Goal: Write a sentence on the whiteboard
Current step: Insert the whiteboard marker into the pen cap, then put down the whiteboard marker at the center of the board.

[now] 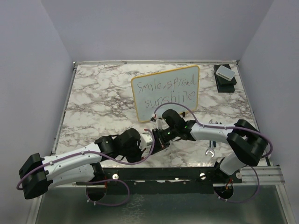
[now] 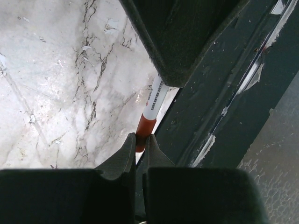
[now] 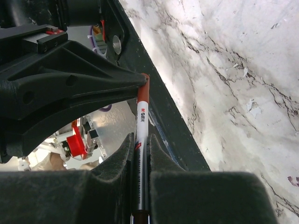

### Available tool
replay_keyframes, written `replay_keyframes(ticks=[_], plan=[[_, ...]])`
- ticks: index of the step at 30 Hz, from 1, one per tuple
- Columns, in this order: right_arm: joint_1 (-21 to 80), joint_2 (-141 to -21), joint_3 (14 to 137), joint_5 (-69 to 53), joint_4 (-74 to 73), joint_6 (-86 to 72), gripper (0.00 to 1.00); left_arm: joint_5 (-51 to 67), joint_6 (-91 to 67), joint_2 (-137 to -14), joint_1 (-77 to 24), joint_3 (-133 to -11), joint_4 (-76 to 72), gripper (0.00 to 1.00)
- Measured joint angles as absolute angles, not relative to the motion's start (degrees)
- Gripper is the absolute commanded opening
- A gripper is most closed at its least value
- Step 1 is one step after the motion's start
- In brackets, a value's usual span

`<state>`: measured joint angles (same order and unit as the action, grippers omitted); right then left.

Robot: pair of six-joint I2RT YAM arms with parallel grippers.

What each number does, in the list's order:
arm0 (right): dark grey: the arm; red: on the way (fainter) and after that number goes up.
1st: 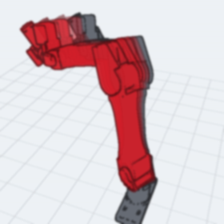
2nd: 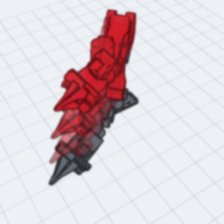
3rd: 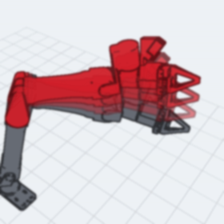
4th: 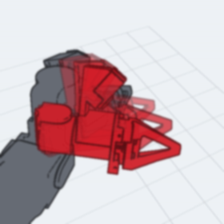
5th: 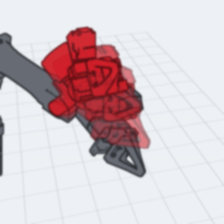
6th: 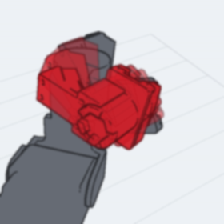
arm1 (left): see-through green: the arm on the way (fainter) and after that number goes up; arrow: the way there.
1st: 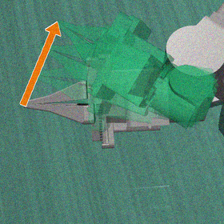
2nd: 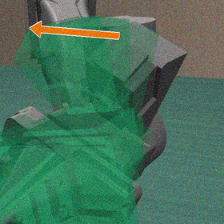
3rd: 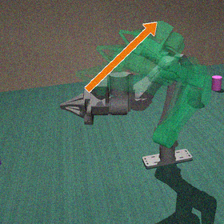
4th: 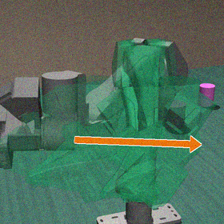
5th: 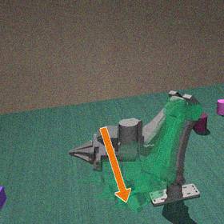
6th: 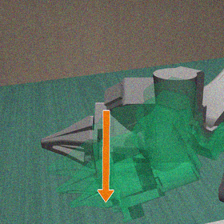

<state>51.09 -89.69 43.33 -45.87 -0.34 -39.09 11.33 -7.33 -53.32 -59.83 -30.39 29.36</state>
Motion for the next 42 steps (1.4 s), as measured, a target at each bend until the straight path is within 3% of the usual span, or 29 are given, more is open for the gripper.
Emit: replay_keyframes(ticks=[6, 9, 17, 27, 30, 35, 42], plan=[[52.1, -91.1, 43.3, -45.5, 1.0, -40.1, 0.01, 11.4, -7.9, -52.9, -59.4, -30.4, 28.7, 0.0], [55.1, -92.6, 43.0, -47.5, 1.6, -41.1, 0.01, 9.8, -8.3, -51.9, -58.6, -31.2, 14.7, 0.0], [56.2, -87.6, 43.9, -43.7, -6.0, -40.4, 0.01, 7.0, -8.1, -50.3, -56.9, -32.1, 10.1, 0.0], [53.1, -77.7, 45.5, -31.0, -15.2, -37.4, 0.01, 6.2, -9.0, -48.8, -57.2, -34.4, 6.5, 0.37], [48.8, -73.8, 45.6, -26.8, -18.9, -36.0, 0.01, 5.5, -9.0, -48.8, -57.2, -35.2, 6.7, 0.41], [41.0, -67.2, 45.5, -21.6, -22.1, -34.3, 0.01, 2.6, -10.0, -49.5, -57.2, -35.5, 8.5, 0.6], [40.0, -64.5, 38.5, -20.3, -15.8, -33.6, 0.01, -4.0, -13.8, -50.9, -55.0, -35.6, 9.6, 0.77]])
